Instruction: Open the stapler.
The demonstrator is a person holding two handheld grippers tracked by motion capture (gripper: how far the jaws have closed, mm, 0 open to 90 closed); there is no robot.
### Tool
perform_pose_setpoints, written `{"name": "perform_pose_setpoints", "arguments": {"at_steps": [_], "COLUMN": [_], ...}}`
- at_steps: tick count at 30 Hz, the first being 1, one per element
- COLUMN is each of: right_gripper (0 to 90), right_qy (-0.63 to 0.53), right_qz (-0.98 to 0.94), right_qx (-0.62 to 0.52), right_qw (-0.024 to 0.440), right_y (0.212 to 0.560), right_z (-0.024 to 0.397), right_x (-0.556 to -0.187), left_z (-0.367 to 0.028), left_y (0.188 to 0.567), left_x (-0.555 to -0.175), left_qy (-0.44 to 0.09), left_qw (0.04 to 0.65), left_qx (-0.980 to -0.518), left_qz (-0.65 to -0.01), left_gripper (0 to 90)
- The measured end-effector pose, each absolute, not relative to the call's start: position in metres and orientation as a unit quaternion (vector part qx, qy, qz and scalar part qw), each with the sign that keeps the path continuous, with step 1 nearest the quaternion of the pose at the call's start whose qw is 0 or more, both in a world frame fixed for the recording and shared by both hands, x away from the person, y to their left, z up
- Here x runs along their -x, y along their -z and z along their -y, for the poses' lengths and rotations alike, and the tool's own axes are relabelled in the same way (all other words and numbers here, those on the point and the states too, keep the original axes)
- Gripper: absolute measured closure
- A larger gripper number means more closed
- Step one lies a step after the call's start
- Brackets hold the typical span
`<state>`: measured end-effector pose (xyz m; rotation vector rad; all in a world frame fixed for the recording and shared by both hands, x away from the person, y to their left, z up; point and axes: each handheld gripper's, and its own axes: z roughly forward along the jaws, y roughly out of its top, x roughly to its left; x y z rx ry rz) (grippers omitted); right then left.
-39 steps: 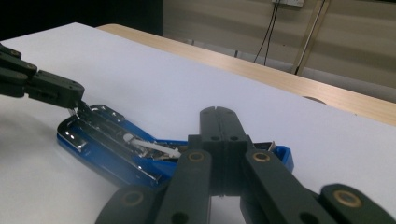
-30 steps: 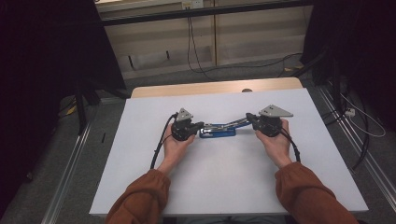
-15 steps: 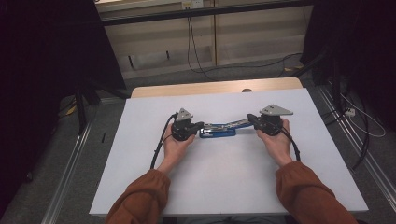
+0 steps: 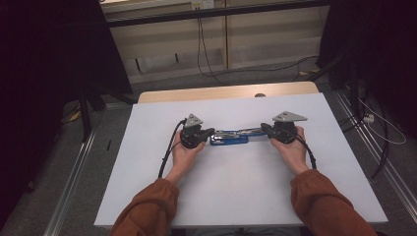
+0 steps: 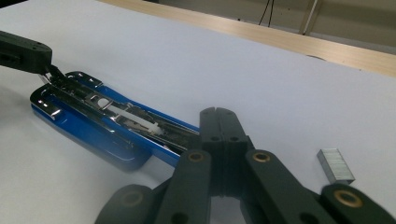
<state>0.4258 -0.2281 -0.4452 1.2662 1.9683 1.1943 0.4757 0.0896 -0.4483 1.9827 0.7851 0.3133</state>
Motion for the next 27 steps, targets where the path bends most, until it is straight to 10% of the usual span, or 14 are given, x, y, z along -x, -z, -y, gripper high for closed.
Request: {"name": "perform_pose_setpoints", "arguments": {"at_steps": [14, 27], "right_gripper": [88.3, 69.0], "right_qy": [-0.451, -0.473], "right_qz": [-0.731, -0.723], "right_qx": [-0.447, -0.434], "right_qw": [0.249, 0.255], "right_y": [0.444, 0.44], "right_z": [0.226, 0.227], "right_x": [-0.426, -0.425], "left_z": [-0.091, -0.091], "left_y": [0.444, 0.437], "left_x": [-0.475, -0.471], "left_qy": [-0.128, -0.142], "left_qw": [0.488, 0.491], "left_qx": [-0.807, -0.798], "left_qz": [-0.306, -0.319], "left_gripper": [88.2, 58.6]}}
